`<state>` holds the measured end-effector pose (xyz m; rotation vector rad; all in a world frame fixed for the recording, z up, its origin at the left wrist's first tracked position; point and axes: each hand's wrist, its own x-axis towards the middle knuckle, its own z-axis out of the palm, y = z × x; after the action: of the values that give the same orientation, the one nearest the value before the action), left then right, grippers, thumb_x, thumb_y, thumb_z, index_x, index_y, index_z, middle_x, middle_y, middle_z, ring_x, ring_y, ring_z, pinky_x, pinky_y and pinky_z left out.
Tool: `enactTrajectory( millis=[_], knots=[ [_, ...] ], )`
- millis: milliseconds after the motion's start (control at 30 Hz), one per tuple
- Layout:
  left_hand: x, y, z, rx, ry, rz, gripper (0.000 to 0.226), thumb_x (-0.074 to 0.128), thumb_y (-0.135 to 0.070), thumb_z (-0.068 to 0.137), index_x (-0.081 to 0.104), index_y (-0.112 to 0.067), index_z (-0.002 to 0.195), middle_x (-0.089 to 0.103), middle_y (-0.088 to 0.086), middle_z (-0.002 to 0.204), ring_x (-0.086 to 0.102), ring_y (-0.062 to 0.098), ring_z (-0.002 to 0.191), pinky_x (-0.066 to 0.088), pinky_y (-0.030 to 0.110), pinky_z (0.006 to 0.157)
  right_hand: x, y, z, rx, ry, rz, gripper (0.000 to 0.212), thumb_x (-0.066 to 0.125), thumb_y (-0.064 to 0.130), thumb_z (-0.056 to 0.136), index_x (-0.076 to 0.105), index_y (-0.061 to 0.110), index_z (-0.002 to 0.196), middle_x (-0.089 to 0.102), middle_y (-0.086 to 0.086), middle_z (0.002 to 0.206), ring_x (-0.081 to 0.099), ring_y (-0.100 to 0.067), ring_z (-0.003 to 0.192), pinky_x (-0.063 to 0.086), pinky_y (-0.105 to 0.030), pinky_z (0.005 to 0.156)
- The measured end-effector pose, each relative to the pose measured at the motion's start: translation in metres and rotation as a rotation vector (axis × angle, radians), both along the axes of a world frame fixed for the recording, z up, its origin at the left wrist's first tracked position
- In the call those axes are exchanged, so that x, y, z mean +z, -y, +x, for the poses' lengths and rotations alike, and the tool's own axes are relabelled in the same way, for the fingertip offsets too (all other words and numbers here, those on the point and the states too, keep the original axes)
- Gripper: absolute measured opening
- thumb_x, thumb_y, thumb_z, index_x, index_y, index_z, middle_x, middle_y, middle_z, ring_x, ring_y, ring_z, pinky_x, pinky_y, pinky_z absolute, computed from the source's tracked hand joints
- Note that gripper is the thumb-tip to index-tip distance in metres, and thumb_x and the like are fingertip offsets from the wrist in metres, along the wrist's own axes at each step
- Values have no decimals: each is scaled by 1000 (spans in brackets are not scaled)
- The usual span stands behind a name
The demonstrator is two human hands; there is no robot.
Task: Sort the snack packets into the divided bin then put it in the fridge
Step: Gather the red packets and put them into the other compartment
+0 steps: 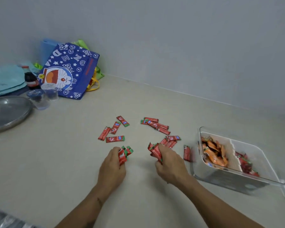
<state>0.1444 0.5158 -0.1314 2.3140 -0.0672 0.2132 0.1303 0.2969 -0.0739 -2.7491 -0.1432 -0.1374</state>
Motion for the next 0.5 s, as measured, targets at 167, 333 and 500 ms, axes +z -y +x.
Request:
enactTrajectory(
  millis=[167, 333, 500],
  knots=[
    [50, 74, -13, -141, 109, -99, 29, 59, -10, 88, 44, -28, 105, 55, -6, 89, 55, 19, 78, 40, 32, 64, 49, 56, -29, -68, 171, 126, 21, 55, 18, 76, 41, 28, 87, 49, 8, 78, 43, -15, 72, 28, -30, 62],
    [85, 155, -18, -286, 130, -162, 32, 60, -9, 86, 49, -28, 110, 61, -7, 98, 58, 14, 87, 47, 31, 73, 78, 133, -51, -184, 244, 174, 14, 58, 21, 79, 49, 25, 89, 56, 5, 83, 51, -18, 78, 39, -35, 65],
    [104, 225, -27, -387, 100, -158, 18, 63, -25, 93, 50, -33, 103, 64, -12, 90, 60, 5, 85, 48, 26, 67, 95, 214, -53, -310, 245, 163, 19, 61, 22, 82, 53, 27, 99, 57, 5, 90, 56, -18, 80, 50, -38, 70]
  ],
)
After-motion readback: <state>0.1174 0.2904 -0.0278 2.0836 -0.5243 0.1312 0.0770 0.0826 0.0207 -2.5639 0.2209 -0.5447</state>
